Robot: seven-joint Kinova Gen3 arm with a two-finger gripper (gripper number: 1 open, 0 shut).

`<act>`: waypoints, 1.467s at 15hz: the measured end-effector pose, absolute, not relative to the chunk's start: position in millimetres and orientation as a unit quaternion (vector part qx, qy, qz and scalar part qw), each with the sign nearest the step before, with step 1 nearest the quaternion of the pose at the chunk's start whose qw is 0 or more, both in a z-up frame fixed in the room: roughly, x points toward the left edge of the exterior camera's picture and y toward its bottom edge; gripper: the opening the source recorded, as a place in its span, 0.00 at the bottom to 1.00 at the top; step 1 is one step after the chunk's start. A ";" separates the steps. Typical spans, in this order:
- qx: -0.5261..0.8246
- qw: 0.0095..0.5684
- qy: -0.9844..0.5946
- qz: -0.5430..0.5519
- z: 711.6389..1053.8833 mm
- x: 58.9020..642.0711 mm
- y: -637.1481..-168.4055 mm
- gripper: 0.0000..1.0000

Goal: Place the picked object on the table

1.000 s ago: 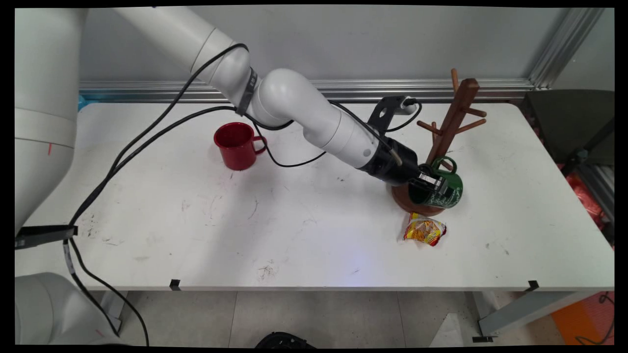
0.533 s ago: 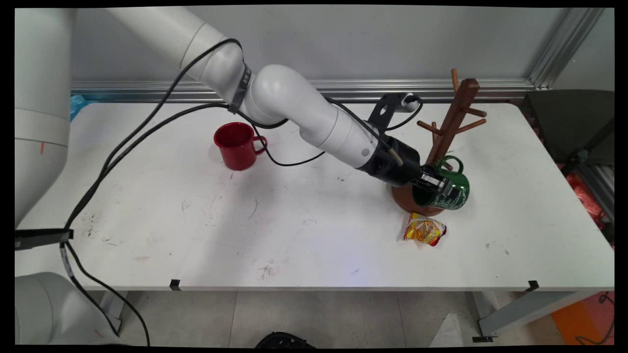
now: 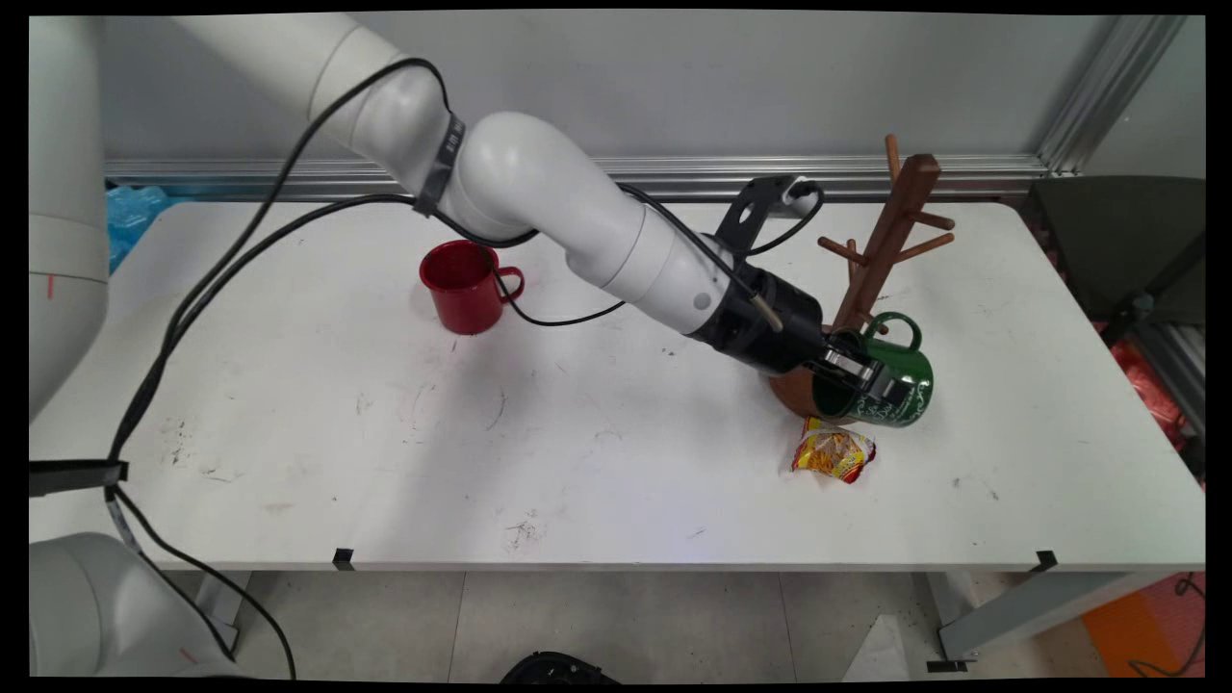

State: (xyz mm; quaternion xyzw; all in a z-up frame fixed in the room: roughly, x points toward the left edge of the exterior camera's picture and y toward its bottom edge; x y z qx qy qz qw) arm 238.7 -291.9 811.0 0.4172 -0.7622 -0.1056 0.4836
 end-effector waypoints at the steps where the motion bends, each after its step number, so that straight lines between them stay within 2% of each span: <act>1: 0.415 0.483 -0.764 -0.107 813.5 240.1 -288.0 0.00; 8: 0.372 0.457 -0.801 -0.103 837.7 267.5 -258.4 0.00; 16: 0.344 0.415 -0.840 -0.062 878.7 317.9 -246.3 0.00; 22: 0.329 0.355 -0.875 -0.022 910.9 352.7 -244.1 0.00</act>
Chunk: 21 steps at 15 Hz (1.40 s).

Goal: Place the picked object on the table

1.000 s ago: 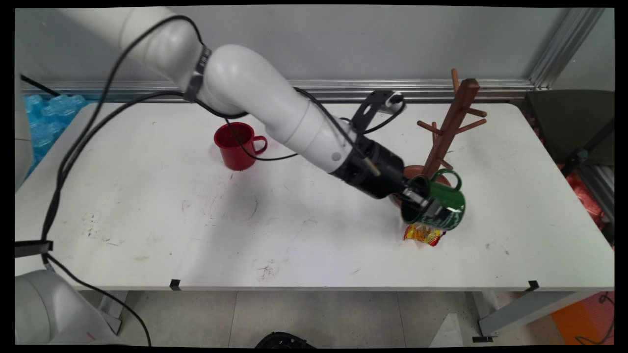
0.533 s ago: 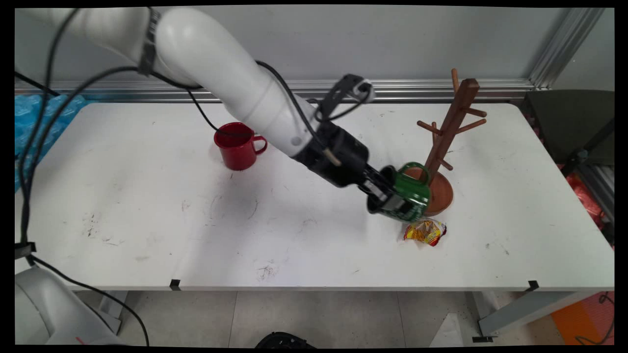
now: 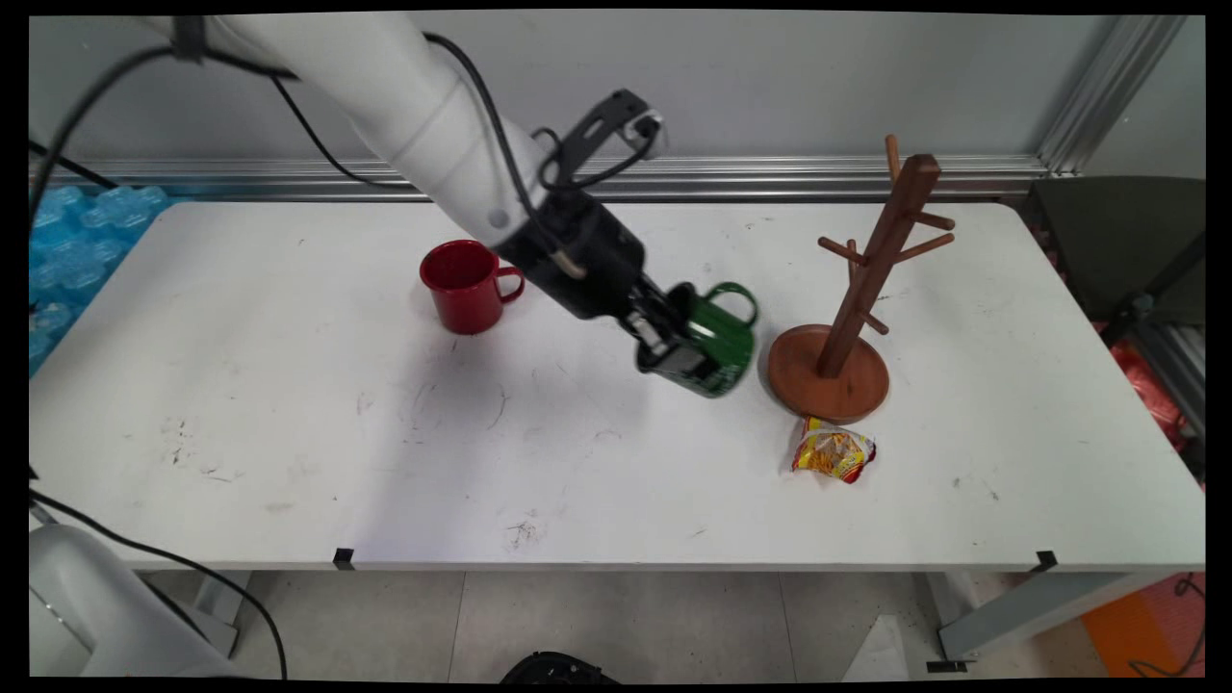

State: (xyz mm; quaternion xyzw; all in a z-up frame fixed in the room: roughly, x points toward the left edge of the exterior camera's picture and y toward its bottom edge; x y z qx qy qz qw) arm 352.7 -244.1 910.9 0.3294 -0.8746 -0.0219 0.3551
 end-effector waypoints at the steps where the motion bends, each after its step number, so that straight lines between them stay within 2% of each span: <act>1: 0.327 0.340 -0.882 -0.014 915.6 358.2 -244.2 0.00; 10: 0.304 0.209 -0.929 0.033 927.5 386.3 -251.6 0.00; 15: 0.296 0.147 -0.942 0.049 916.3 390.8 -258.3 0.00; 21: 0.298 0.066 -0.950 0.064 887.5 395.6 -264.7 0.00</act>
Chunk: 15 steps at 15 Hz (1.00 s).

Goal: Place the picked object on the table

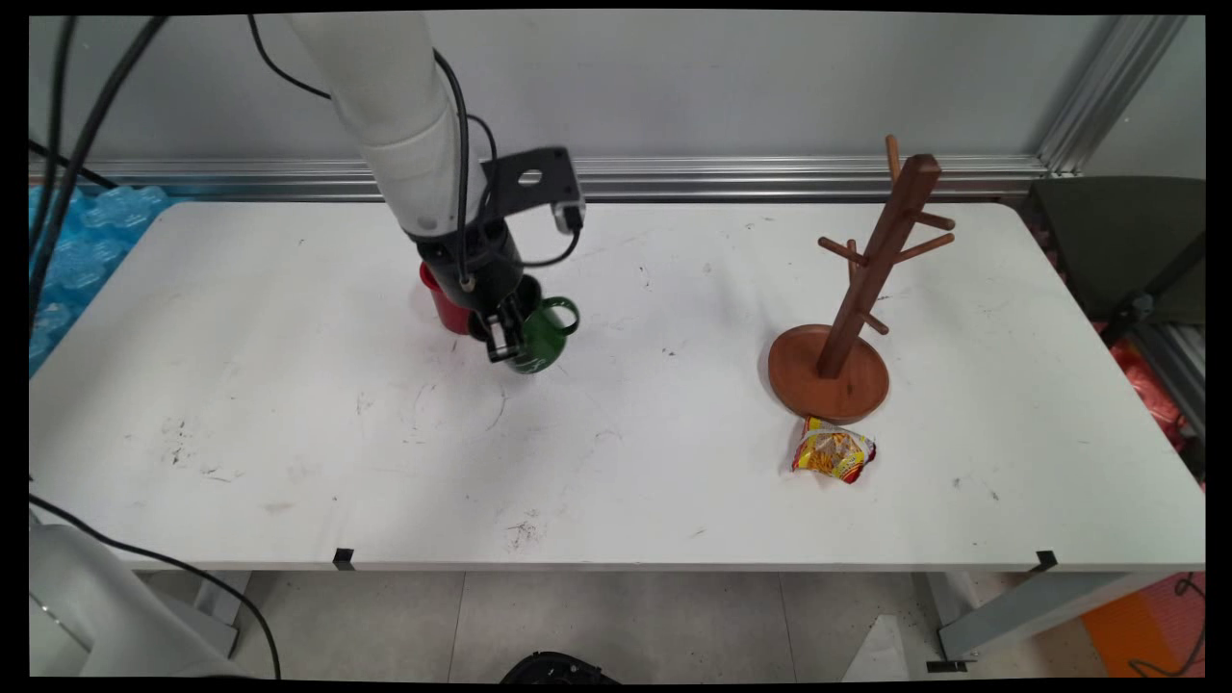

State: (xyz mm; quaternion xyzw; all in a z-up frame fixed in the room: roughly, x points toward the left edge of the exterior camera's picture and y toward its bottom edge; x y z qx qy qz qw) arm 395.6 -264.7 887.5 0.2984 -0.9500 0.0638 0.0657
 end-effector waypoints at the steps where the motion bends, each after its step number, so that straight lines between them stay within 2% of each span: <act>1: 0.298 0.053 -0.951 0.065 881.6 396.0 -265.3 0.00; 8: 0.284 -0.016 -0.957 0.062 847.5 396.3 -262.7 0.00; 15: 0.270 -0.065 -0.959 0.056 828.2 393.4 -253.9 0.00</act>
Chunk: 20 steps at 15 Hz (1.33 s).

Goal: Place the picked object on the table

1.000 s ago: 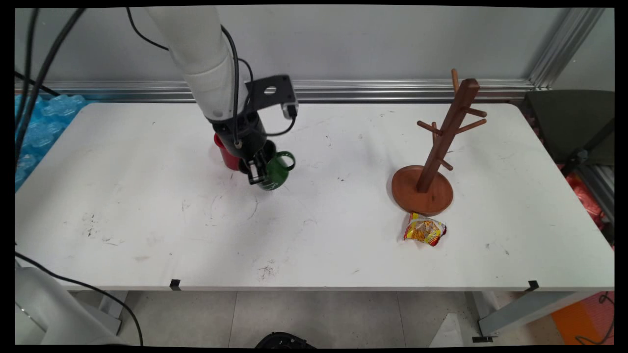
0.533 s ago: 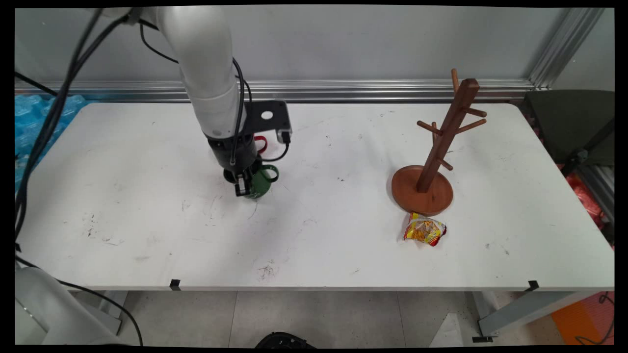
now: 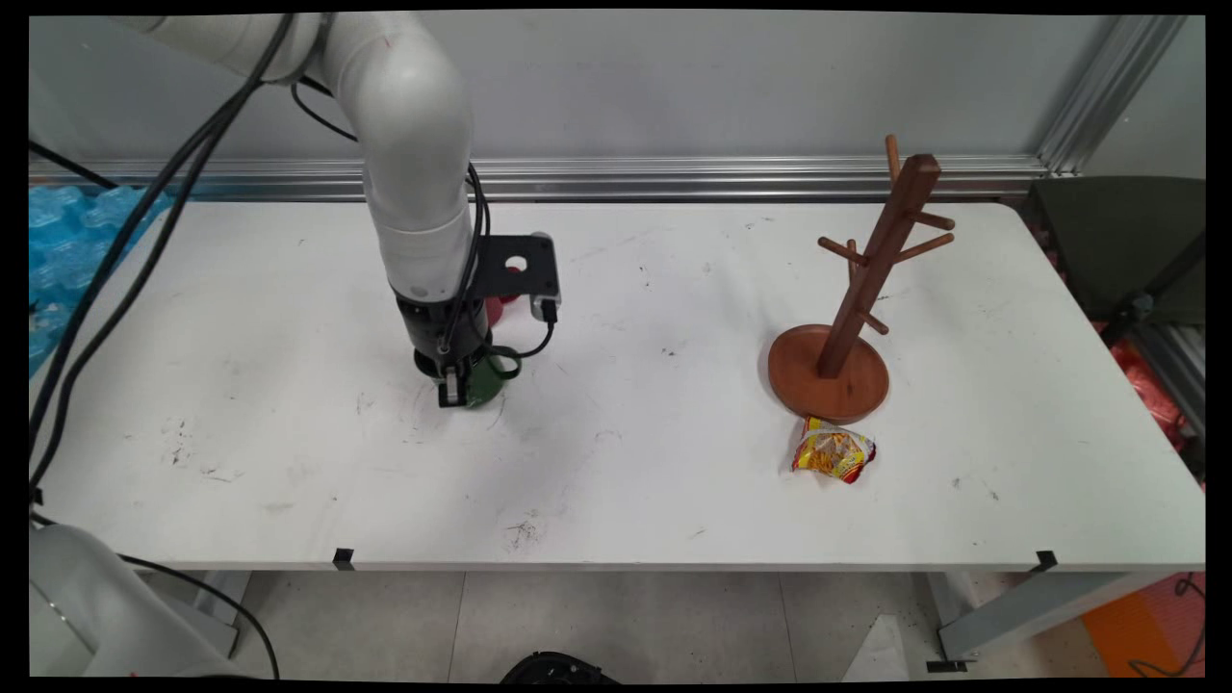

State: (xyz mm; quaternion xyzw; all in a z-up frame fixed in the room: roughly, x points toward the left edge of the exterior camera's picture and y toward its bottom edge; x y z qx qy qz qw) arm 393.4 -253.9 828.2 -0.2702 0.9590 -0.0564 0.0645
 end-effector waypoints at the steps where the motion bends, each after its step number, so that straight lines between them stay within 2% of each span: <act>1: -0.269 0.068 0.959 -0.056 827.1 393.2 -253.1 0.00; 15: -0.255 0.109 0.960 -0.043 807.2 389.6 -244.8 0.00; 16: -0.254 0.110 0.960 -0.042 806.0 389.1 -244.9 1.00; 20: -0.249 0.107 0.961 -0.043 803.5 387.4 -246.0 1.00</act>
